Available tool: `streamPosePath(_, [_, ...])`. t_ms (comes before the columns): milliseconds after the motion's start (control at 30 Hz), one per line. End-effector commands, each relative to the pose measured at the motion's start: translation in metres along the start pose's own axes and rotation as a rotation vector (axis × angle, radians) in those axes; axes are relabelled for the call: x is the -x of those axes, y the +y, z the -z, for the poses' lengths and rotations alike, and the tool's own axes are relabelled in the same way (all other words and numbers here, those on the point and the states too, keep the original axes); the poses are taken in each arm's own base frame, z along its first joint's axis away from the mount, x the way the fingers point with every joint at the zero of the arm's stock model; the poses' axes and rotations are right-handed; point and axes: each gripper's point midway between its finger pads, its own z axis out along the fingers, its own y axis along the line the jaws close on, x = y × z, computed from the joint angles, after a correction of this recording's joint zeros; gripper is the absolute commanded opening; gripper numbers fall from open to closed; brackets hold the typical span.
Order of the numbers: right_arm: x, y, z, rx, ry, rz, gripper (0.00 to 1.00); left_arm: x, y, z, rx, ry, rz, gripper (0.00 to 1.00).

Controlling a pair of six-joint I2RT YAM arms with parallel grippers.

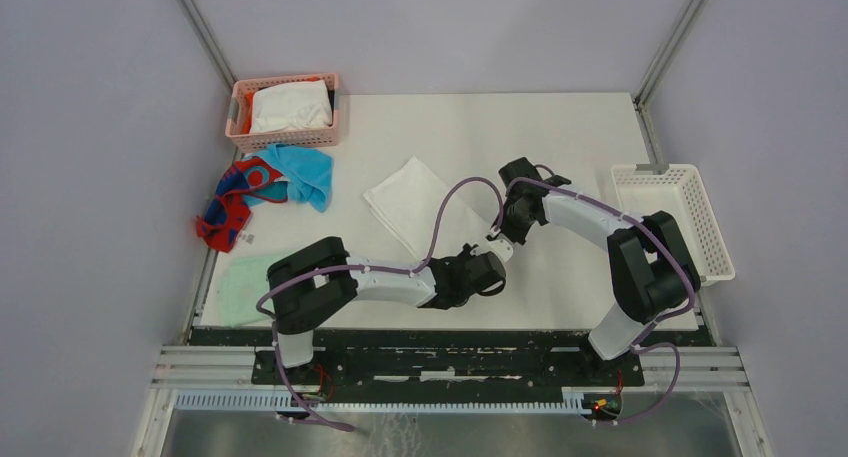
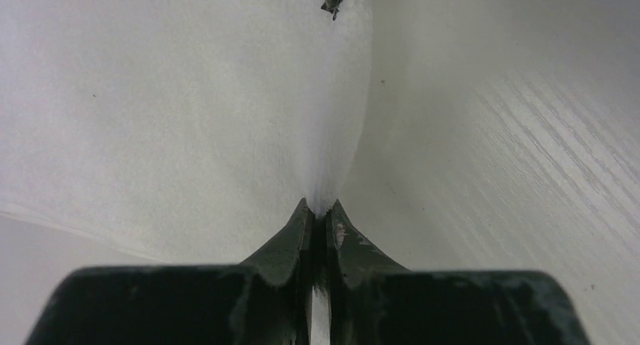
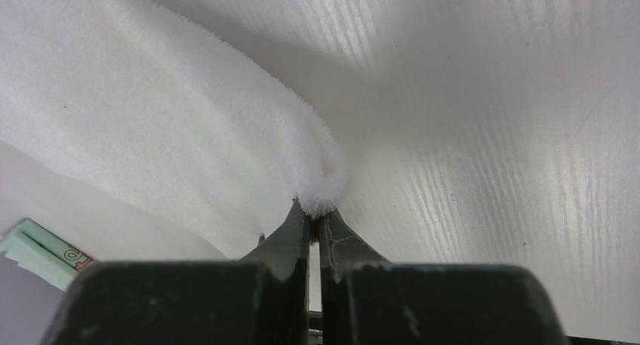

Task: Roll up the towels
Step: Roll the towel at the center of the board.

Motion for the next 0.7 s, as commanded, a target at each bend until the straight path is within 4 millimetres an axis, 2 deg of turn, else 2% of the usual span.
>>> streamPosePath(0, [0.012, 0.018, 0.01, 0.075, -0.058, 0.053, 0.02, 0.026, -0.004, 0.01, -0.062, -0.066, 0.052, 0.08])
streamPosePath(67, [0.012, 0.028, 0.013, 0.138, -0.065, 0.087, 0.07, 0.027, -0.008, 0.011, -0.142, -0.06, 0.114, 0.05])
streamPosePath(200, [0.017, 0.043, 0.026, 0.243, -0.107, 0.153, 0.25, 0.028, -0.007, 0.009, -0.289, -0.035, 0.249, 0.03])
streamPosePath(400, [0.024, 0.056, 0.046, 0.397, -0.191, 0.232, 0.46, 0.026, 0.006, 0.003, -0.484, 0.002, 0.475, 0.03])
streamPosePath(500, [0.025, 0.053, 0.047, 0.465, -0.208, 0.233, 0.52, 0.02, 0.009, -0.002, -0.548, 0.037, 0.57, 0.03])
streamPosePath(667, [0.024, 0.045, 0.043, 0.583, -0.215, 0.219, 0.53, 0.011, 0.017, -0.011, -0.621, 0.09, 0.738, 0.03])
